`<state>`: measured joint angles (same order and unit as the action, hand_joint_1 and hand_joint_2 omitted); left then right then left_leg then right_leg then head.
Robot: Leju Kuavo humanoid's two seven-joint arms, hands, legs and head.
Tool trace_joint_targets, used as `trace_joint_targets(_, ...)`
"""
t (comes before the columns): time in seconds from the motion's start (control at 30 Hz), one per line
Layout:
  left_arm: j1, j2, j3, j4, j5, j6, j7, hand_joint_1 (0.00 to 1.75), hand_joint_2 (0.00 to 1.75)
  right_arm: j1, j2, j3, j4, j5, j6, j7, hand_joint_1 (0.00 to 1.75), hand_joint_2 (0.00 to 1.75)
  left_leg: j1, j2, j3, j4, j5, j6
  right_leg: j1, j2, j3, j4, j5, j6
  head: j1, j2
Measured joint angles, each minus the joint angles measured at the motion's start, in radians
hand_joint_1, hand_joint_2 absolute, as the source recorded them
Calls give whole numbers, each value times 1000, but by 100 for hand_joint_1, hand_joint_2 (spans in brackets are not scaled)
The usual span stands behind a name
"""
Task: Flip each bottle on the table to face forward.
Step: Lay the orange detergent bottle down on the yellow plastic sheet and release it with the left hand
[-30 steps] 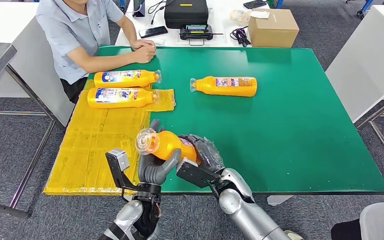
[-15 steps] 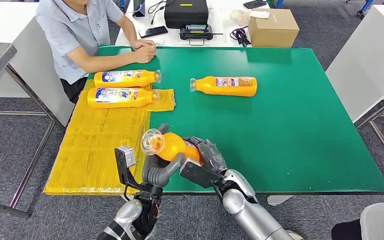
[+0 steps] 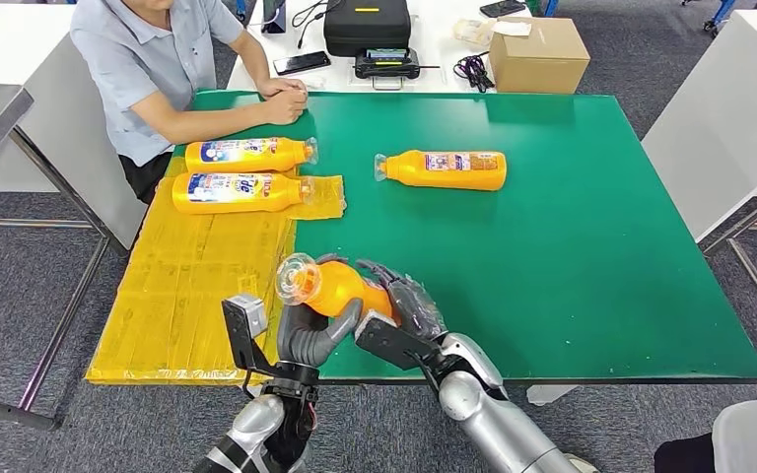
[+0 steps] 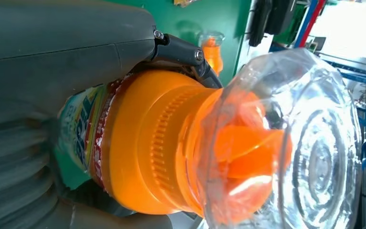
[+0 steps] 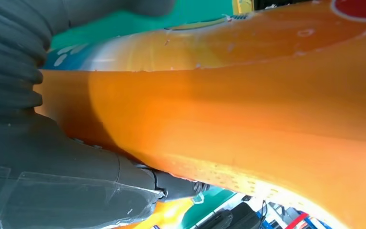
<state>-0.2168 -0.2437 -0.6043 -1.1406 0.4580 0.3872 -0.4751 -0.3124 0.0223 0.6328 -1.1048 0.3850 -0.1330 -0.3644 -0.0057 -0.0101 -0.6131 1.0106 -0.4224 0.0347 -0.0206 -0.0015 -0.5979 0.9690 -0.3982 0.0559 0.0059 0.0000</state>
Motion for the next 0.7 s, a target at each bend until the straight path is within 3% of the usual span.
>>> trace_joint_targets(0.7, 2, -3, 0, -36, -70, 60, -43, 175, 175, 1, 4, -20, 3, 8, -28, 0, 0, 175, 0, 0, 0, 0, 0, 0, 0, 0, 0, 0, 0, 0, 0, 0)
